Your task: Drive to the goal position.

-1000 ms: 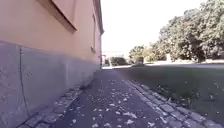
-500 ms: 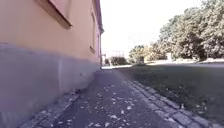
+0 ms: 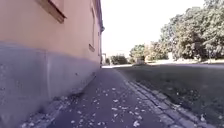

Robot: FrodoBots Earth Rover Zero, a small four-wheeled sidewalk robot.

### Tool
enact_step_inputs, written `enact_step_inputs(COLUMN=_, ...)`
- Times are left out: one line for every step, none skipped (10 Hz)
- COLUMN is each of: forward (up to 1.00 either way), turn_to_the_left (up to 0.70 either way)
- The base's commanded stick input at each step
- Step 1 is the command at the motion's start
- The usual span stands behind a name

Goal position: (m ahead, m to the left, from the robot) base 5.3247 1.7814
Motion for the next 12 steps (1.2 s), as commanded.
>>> enact_step_inputs(forward=0.7, turn_to_the_left=0.0)
enact_step_inputs(forward=0.7, turn_to_the_left=0.0)
enact_step_inputs(forward=0.7, turn_to_the_left=0.0)
enact_step_inputs(forward=0.7, turn_to_the_left=0.0)
enact_step_inputs(forward=0.7, turn_to_the_left=0.0)
enact_step_inputs(forward=0.7, turn_to_the_left=0.0)
enact_step_inputs(forward=0.7, turn_to_the_left=0.0)
enact_step_inputs(forward=0.7, turn_to_the_left=0.0)
enact_step_inputs(forward=0.7, turn_to_the_left=0.01)
enact_step_inputs(forward=0.7, turn_to_the_left=0.09)
enact_step_inputs(forward=0.7, turn_to_the_left=0.1)
enact_step_inputs(forward=0.7, turn_to_the_left=0.02)
